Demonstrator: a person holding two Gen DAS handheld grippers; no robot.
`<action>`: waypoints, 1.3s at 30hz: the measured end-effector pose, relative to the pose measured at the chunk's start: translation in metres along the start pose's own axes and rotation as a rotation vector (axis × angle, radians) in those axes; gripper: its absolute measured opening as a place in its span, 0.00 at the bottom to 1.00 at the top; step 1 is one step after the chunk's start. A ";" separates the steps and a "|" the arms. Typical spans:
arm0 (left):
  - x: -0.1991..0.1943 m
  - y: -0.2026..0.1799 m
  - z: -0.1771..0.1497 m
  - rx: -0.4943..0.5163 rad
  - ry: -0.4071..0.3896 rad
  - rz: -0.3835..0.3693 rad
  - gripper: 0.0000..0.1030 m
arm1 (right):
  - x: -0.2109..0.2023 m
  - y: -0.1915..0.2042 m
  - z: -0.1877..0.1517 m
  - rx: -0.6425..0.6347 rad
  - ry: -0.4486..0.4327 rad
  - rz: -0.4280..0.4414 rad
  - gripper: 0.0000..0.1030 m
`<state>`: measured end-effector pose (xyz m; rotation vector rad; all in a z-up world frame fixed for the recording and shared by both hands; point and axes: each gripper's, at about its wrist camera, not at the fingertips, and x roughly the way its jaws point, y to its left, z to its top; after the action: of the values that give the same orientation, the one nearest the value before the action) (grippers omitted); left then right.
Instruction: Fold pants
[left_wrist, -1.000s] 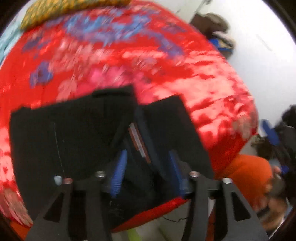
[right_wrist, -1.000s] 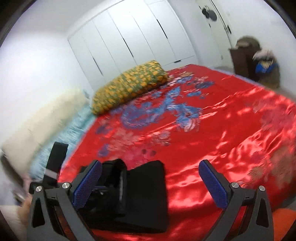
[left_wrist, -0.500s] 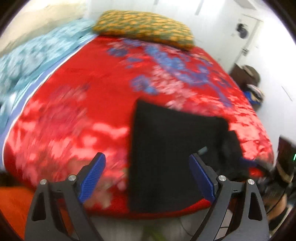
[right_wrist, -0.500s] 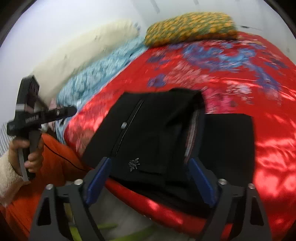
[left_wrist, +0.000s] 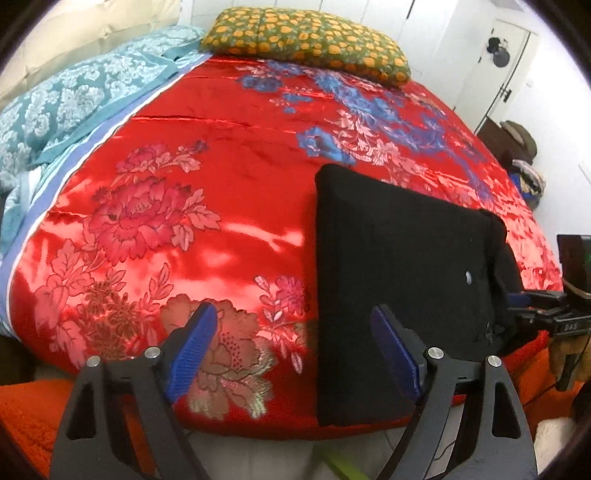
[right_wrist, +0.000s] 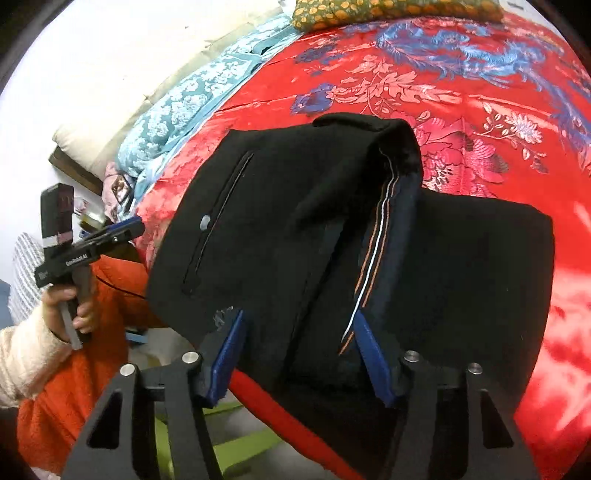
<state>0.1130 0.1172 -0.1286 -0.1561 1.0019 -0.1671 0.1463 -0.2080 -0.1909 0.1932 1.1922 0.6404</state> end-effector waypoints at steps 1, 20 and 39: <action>0.000 -0.001 0.001 -0.003 -0.003 0.002 0.84 | 0.001 0.001 0.002 -0.008 0.015 0.014 0.61; 0.010 -0.004 0.000 -0.023 0.017 0.035 0.84 | -0.017 0.018 0.004 0.016 -0.025 0.047 0.16; 0.003 -0.078 -0.009 0.203 -0.017 -0.054 0.84 | -0.082 -0.054 -0.062 0.173 -0.144 -0.201 0.12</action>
<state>0.1020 0.0403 -0.1198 0.0010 0.9580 -0.3150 0.0920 -0.3087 -0.1738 0.2571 1.1107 0.3416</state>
